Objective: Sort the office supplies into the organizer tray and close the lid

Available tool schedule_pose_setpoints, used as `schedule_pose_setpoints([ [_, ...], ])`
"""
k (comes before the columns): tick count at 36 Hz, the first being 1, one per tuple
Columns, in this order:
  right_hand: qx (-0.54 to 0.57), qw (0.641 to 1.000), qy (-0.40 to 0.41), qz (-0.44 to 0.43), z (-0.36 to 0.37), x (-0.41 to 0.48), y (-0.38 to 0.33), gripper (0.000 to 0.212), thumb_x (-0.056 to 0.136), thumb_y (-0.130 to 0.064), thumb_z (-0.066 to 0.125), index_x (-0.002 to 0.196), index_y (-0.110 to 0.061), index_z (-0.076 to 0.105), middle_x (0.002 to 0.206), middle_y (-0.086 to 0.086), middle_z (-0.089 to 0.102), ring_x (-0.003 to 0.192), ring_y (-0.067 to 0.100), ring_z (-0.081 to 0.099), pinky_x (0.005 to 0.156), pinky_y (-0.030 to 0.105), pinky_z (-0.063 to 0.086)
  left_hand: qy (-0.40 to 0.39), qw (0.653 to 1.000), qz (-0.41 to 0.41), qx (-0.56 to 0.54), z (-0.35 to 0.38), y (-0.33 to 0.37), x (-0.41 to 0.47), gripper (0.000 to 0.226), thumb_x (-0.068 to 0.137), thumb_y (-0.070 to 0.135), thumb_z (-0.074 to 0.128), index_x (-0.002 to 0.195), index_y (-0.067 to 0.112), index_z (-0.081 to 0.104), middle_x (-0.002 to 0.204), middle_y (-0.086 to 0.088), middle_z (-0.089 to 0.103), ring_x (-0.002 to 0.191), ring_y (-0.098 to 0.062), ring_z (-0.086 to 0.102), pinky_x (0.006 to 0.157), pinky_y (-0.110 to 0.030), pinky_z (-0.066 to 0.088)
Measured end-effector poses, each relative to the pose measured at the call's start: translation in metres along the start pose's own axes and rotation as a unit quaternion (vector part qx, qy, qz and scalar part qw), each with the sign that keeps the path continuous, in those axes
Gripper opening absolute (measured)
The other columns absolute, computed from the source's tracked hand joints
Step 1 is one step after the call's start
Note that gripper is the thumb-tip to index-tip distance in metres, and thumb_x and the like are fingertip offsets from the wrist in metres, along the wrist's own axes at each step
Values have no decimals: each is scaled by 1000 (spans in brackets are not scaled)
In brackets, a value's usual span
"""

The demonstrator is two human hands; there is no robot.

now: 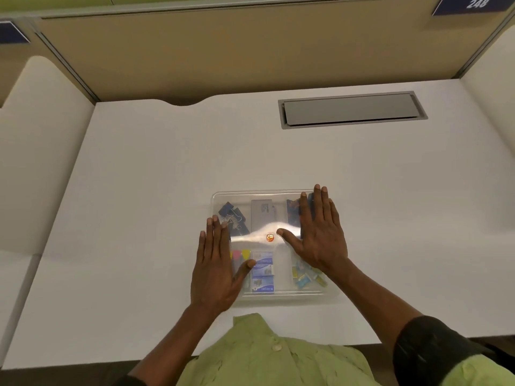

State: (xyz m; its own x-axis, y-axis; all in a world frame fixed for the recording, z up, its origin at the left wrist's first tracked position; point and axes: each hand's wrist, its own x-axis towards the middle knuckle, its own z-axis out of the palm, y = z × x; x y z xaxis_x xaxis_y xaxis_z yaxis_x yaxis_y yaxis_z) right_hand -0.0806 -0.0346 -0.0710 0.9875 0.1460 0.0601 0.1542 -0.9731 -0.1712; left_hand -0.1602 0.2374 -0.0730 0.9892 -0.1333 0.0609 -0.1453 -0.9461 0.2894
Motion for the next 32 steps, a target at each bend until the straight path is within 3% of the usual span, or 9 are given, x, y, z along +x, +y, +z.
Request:
schedule_pose_setpoints([
  [5,2,1000,-5,7,-1,0,-1,110,87,-88,31,165,-16,1,172,13,-10,160,31,-7,128,52,19,7,999,-34,-3,3,-2,-1,102,99,81,28,170,10,7,179,-13,-7,166,-30,-4,133,-52,8],
  [14,17,1000,-9,2,-4,1,-1,109,88,-87,32,165,-17,-1,172,12,-12,160,30,-8,128,53,18,-16,998,-27,55,1,1,2,106,99,82,27,169,7,3,177,-17,-11,166,-32,-7,132,-58,15],
  [21,14,999,-31,9,-8,1,0,109,88,-89,26,165,-15,3,172,14,-12,160,29,-11,129,50,12,-45,995,-37,87,2,0,4,107,99,84,20,169,7,2,177,-18,-14,165,-32,-11,132,-58,12],
  [26,2,998,-54,11,-14,4,-2,111,86,-92,20,165,-16,3,171,15,-11,159,32,-10,129,52,11,-88,990,-58,93,-3,5,4,107,97,87,15,169,8,4,175,-18,-19,164,-32,-19,133,-56,1],
  [32,-15,996,-86,18,-26,4,-9,116,82,-95,11,164,-14,6,170,20,-10,158,37,-9,129,55,10,-120,986,-76,91,-20,12,17,114,90,89,-5,170,8,7,175,-18,-14,163,-33,-19,132,-51,-11],
])
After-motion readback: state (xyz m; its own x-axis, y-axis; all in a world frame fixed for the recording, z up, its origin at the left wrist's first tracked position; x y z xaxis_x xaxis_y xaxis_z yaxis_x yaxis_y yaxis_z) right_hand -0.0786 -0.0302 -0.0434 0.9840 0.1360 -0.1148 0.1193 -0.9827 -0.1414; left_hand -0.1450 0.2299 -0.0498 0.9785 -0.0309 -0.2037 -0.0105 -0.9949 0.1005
